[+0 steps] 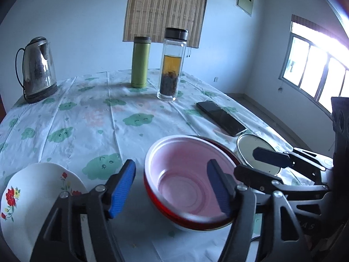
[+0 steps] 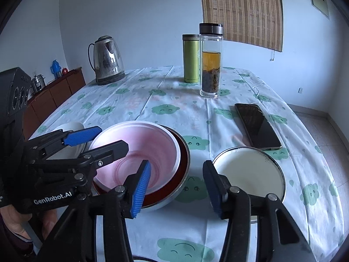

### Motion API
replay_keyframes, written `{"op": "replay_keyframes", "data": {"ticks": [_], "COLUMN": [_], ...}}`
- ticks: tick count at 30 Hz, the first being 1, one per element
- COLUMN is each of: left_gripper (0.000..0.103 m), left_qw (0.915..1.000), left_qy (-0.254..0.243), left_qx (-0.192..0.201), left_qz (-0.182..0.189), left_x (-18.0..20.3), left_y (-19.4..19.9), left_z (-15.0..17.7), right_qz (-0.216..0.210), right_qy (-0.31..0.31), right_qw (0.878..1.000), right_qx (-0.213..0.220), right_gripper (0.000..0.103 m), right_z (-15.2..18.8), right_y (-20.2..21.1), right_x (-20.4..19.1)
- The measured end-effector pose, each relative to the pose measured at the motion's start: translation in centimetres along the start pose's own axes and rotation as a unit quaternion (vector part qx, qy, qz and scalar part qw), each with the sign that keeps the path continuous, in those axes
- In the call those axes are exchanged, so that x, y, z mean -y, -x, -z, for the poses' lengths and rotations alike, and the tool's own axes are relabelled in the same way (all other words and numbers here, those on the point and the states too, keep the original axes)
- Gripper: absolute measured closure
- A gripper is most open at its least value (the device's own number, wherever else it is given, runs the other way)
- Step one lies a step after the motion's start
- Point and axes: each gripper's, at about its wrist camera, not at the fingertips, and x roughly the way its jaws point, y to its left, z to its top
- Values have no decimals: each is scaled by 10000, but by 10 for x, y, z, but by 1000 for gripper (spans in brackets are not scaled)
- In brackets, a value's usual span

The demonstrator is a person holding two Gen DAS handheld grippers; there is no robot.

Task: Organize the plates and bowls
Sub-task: 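Open both tools and release the pink bowl rim, then move both tools to the white enamel bowl and grip its rim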

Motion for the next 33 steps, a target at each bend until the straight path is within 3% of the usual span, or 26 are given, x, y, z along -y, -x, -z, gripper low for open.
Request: {"op": "replay_keyframes", "data": {"ticks": [7, 12, 21, 27, 33], "left_gripper": [34, 34, 34, 34, 38], "left_qw": [10000, 9999, 9993, 9983, 9981], "left_qy": [-19, 42, 117, -146, -593], "left_qx": [-48, 134, 182, 389, 163], "left_qz": [-58, -80, -297, -415, -38], "left_x": [-2, -3, 0, 26, 81], "left_y": [-6, 0, 3, 21, 8], "left_z": [3, 2, 0, -13, -25], "right_qz": [-50, -60, 140, 333, 471], "right_qy": [-82, -154, -377, -595, -815], "right_qw": [9999, 9997, 9990, 9974, 9954], "right_qx": [63, 155, 184, 224, 177], "right_gripper": [50, 50, 50, 50, 50], "right_z": [5, 8, 26, 35, 38], "right_y": [6, 17, 33, 42, 38], "right_x": [8, 18, 51, 80, 102]}}
